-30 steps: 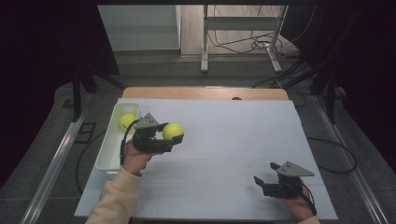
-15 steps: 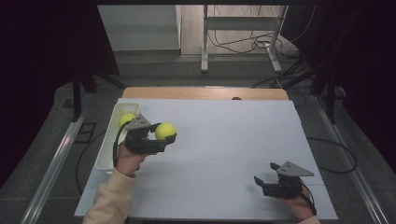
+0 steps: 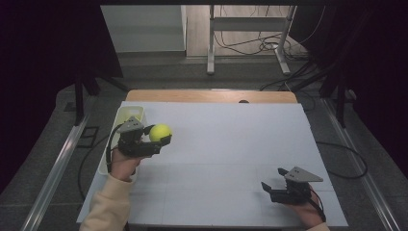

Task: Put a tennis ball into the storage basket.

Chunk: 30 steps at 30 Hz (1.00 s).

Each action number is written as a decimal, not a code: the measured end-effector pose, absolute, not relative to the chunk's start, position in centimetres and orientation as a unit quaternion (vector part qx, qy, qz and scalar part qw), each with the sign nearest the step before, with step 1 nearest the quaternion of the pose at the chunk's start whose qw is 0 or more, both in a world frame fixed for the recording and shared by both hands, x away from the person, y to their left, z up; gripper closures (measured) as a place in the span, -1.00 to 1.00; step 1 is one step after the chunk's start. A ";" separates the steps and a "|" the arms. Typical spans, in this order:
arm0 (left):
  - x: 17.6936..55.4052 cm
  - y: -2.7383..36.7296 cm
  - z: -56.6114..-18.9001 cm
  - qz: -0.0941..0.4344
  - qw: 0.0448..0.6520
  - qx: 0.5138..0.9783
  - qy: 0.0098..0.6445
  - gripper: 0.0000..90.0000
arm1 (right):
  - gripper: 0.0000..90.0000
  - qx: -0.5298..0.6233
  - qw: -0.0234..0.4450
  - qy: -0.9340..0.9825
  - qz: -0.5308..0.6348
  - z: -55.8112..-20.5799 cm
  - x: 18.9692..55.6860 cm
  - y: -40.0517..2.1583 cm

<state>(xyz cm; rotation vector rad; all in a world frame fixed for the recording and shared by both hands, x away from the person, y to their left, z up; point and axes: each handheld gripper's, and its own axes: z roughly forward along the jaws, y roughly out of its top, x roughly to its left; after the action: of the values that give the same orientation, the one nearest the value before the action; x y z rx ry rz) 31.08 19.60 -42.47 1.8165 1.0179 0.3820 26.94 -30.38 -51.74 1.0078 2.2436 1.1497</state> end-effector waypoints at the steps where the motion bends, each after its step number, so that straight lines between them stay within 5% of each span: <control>1: 31.1 19.8 -42.4 0.158 0.491 0.746 0.421 -0.41 | -0.64 0.363 0.212 0.808 0.414 -51.7 26.9 -30.4; 30: 30.4 24.1 -42.3 0.182 0.489 0.715 0.465 -0.41 | -0.64 0.361 0.210 0.808 0.416 -51.7 26.9 -30.4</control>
<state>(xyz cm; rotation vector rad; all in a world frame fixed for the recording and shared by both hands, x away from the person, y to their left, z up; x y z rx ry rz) 30.45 24.05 -42.32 1.7388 1.1299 0.4422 26.90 -30.38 -51.75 1.0039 2.2456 1.1553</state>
